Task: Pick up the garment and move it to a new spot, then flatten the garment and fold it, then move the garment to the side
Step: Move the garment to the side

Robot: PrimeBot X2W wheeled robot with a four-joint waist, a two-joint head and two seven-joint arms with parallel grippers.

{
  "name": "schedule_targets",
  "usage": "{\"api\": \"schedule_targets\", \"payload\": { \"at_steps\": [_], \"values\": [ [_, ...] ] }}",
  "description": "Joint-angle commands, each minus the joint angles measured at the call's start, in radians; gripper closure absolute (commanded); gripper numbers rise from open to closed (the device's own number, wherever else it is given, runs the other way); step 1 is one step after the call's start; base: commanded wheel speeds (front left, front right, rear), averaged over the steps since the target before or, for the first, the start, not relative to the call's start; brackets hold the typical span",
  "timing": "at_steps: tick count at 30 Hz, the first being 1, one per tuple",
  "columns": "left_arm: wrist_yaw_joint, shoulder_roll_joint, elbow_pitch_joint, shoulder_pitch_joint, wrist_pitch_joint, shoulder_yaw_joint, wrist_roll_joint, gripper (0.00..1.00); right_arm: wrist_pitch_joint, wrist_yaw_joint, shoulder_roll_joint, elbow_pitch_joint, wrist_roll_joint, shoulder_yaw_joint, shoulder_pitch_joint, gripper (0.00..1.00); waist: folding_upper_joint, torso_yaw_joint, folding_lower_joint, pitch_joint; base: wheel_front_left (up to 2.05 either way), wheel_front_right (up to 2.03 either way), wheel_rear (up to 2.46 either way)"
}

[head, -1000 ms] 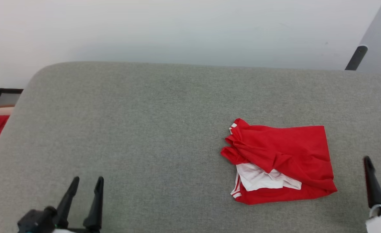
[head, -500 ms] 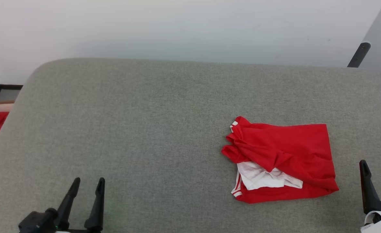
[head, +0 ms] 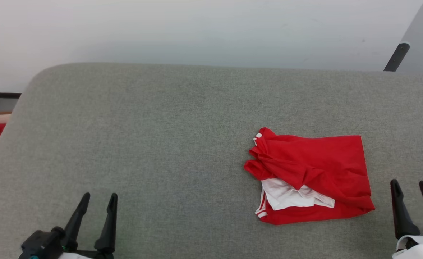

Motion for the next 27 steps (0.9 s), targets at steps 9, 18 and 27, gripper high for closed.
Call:
{"api": "schedule_targets", "payload": {
  "at_steps": [9, 18, 27],
  "values": [
    [0.0, -0.008, -0.007, -0.055, 0.001, -0.028, -0.022, 0.0, 0.256, -0.001, -0.033, 0.063, -0.012, 0.011, -0.176, 0.0, 0.0, 0.001, 0.0, 0.068, 0.0, 0.0, 0.0],
    [0.0, 0.025, 0.009, -0.161, 0.001, -0.095, -0.05, 0.0, 0.804, -0.001, -0.065, 0.167, 0.004, -0.051, -0.454, 0.0, 0.0, 0.019, 0.0, 0.169, 0.0, 0.0, 0.0],
    [0.0, 0.043, 0.019, -0.251, 0.001, -0.141, -0.076, 0.0, 1.136, -0.001, -0.049, 0.156, 0.013, -0.059, -0.49, 0.0, 0.0, 0.046, 0.0, 0.235, 0.0, 0.0, 0.0]
  ]
}}
